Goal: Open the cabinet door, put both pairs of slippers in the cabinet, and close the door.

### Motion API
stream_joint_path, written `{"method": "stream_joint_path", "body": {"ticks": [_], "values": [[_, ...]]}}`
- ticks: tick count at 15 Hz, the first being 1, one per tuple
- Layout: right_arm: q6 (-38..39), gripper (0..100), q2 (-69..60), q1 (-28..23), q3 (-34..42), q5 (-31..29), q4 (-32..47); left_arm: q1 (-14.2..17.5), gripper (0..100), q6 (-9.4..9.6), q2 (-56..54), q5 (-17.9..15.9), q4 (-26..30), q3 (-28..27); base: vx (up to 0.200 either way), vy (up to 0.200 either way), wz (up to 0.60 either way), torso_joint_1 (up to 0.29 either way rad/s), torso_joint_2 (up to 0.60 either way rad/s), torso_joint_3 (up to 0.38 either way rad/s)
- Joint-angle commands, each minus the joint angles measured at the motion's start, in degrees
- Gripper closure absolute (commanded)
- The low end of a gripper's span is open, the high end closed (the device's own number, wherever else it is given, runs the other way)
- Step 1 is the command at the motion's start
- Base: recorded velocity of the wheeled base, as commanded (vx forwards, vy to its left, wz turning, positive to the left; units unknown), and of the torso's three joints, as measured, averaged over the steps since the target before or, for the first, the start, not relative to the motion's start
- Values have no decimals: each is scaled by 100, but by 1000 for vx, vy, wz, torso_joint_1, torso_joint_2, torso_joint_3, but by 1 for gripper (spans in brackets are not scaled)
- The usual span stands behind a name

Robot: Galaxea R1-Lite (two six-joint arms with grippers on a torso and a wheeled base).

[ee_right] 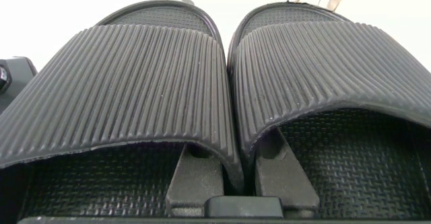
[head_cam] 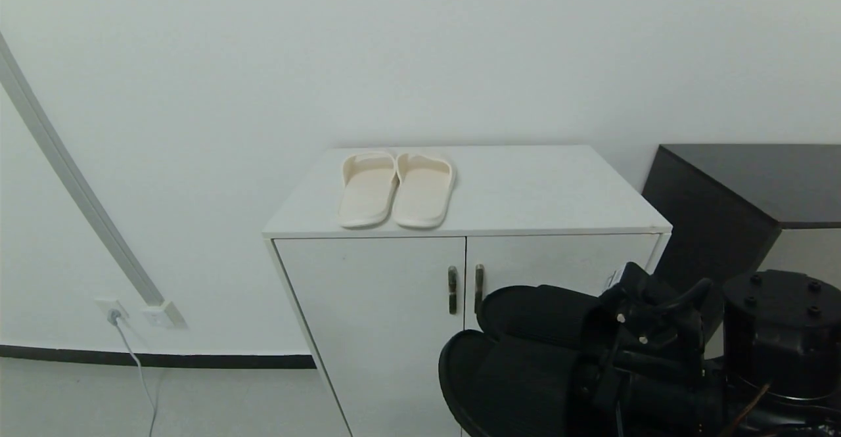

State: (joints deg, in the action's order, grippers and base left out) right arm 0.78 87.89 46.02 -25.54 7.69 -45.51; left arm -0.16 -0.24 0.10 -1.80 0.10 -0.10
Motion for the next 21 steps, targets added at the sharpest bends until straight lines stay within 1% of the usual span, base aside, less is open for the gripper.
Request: {"method": "stream_joint_path", "body": {"ticks": [1,8,13,17,21], "values": [[1,100,0,4,5,4,-37,7,0,7,-1,-4,-1,1,0,0,0,-203,520,305],[1,100,-9,47,75,4,-99,-2,0,-2,-1,-4,-1,1,0,0,0,-183,498,321],[10,100,-9,56,93,13,-143,7,0,-11,-1,-4,-1,1,0,0,0,-135,470,336],[10,100,17,47,128,13,-151,-2,0,7,-1,-4,-1,1,0,0,0,-91,452,358],[1,100,17,47,198,22,-160,-2,0,-2,-1,-4,-1,1,0,0,0,-30,431,394]]}}
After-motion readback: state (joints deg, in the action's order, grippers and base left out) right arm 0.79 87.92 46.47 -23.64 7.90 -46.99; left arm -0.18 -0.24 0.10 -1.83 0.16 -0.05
